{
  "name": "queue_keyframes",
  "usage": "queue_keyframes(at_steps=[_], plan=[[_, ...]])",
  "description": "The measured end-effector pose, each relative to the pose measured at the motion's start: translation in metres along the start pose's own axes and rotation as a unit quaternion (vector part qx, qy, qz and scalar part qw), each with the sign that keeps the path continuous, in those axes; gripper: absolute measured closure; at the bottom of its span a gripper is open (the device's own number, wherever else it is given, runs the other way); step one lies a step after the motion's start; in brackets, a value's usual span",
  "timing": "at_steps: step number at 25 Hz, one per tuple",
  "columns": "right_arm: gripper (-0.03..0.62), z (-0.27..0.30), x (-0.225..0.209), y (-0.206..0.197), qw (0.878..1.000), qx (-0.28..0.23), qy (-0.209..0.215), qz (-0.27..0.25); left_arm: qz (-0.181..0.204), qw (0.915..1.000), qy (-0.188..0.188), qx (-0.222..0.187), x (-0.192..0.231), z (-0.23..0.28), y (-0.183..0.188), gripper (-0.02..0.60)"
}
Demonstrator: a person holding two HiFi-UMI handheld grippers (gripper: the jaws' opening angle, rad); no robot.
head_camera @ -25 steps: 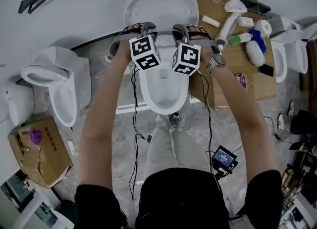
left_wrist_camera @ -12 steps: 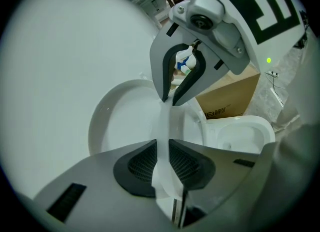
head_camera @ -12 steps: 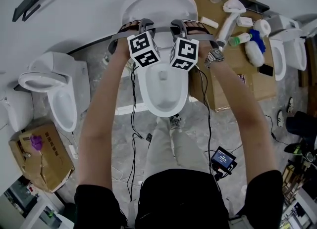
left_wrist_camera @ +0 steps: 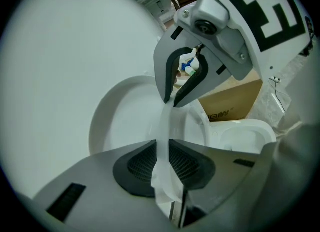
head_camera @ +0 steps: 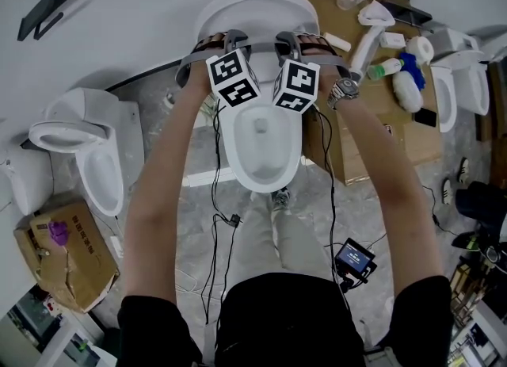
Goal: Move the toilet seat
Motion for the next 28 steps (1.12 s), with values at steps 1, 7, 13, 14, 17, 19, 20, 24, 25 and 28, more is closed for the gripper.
queue_keyframes(at_steps=[1,7,13,14,17,19,20,24,25,28], plan=[[0.539,0.001,-0.002,0.000,1.000,0.000,0.002,0.000,0.001,1.0000,0.001,-0.001,0.001,0.001,-0.001,0.500],[0.540,0.007,-0.014,0.003,1.000,0.006,0.011,0.002,0.018,0.9994,0.021,-0.018,0.012,0.000,-0.004,0.504],[0.540,0.013,-0.018,0.001,1.000,0.007,0.007,0.006,0.011,0.9997,0.011,-0.020,0.013,0.004,-0.008,0.525],[0.540,0.013,-0.018,0.001,1.000,0.007,0.006,0.006,0.013,0.9996,0.013,-0.021,0.013,0.005,-0.008,0.527],[0.540,0.016,-0.019,-0.001,1.000,0.010,0.004,0.008,0.011,0.9996,0.014,-0.022,0.014,0.007,-0.008,0.529],[0.540,0.016,-0.020,-0.001,1.000,0.012,0.001,0.010,0.008,0.9997,0.012,-0.019,0.015,0.008,-0.008,0.529],[0.540,0.016,-0.020,-0.001,1.000,0.012,0.000,0.011,0.006,0.9998,0.011,-0.018,0.016,0.008,-0.008,0.529],[0.540,0.017,-0.021,0.001,1.000,0.015,-0.002,0.011,-0.003,0.9998,0.013,-0.018,0.017,0.008,-0.010,0.528],[0.540,0.017,-0.021,0.001,1.000,0.014,-0.002,0.010,-0.005,0.9997,0.013,-0.019,0.017,0.007,-0.010,0.528],[0.539,0.015,-0.017,0.000,1.000,0.012,-0.003,0.018,-0.007,0.9995,0.016,-0.025,0.013,0.004,-0.009,0.527]])
Point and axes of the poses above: the fingertips, and each gripper's own axes: z forward along the fingers, x to its left, y out of its top, the point moved 5 cm from there along -z, backward along the fingers, and after that the axes turned 13 degrees about y, right-handed, at the moved point
